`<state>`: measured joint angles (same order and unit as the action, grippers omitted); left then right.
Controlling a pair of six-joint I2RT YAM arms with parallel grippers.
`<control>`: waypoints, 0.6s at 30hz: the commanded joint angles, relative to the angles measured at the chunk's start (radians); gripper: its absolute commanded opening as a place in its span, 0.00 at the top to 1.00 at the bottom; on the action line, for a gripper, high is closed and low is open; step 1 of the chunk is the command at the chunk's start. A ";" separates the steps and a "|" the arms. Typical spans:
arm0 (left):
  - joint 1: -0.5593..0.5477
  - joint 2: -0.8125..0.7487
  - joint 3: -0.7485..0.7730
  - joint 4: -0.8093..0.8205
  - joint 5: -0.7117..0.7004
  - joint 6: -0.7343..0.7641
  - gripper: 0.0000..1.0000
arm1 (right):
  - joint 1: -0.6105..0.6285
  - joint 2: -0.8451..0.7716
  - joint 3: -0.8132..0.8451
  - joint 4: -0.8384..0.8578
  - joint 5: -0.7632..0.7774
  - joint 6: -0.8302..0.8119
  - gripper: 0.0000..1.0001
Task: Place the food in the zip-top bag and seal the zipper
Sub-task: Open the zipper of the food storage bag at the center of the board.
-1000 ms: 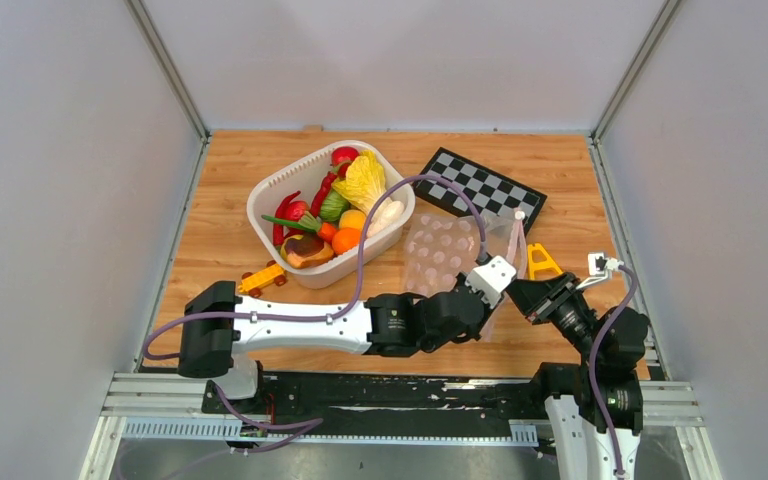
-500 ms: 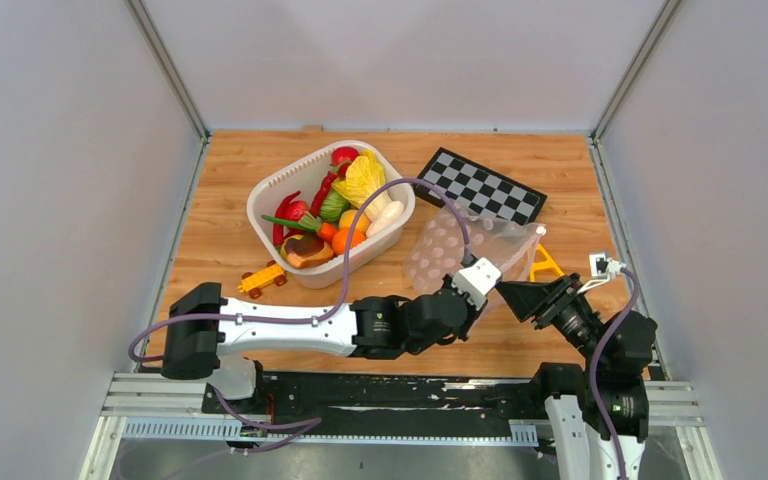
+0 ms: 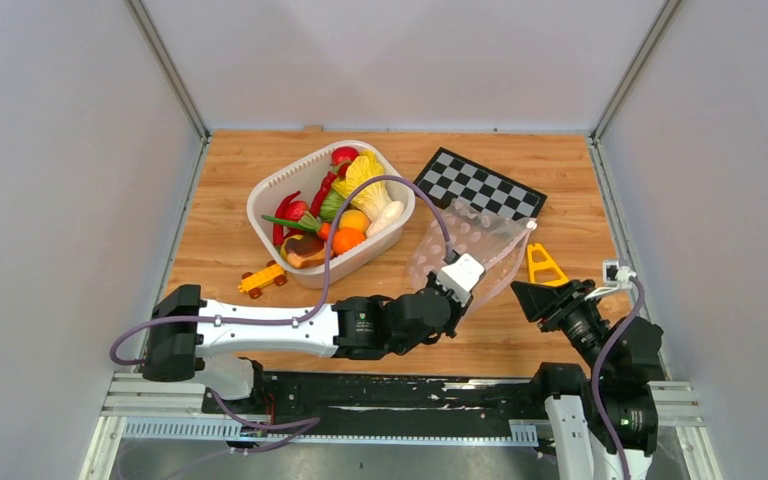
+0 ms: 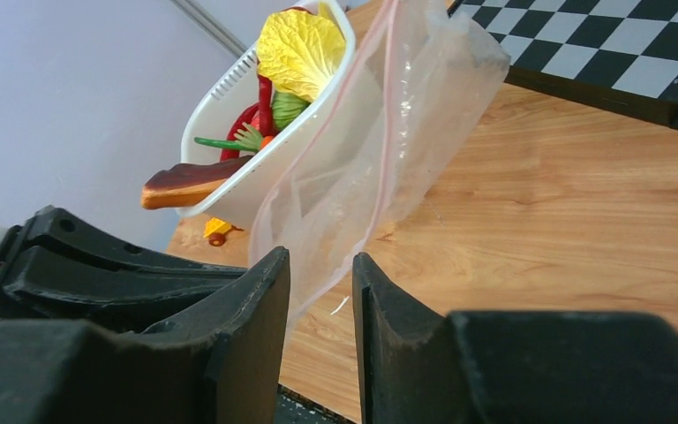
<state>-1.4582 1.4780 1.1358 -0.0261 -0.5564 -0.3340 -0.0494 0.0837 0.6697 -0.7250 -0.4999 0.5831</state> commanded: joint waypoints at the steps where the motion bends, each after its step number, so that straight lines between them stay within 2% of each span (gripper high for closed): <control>1: -0.001 -0.067 0.001 0.034 -0.015 0.013 1.00 | -0.004 0.011 -0.047 0.032 0.030 0.021 0.67; 9: -0.001 -0.088 -0.006 0.031 0.010 0.018 0.99 | -0.005 0.010 -0.196 0.280 -0.130 0.172 0.66; 18: -0.001 -0.097 -0.017 0.035 0.015 0.010 0.99 | -0.004 -0.021 -0.147 0.272 -0.160 0.171 0.54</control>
<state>-1.4582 1.4185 1.1187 -0.0261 -0.5426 -0.3286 -0.0494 0.0860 0.4797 -0.5301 -0.6136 0.7219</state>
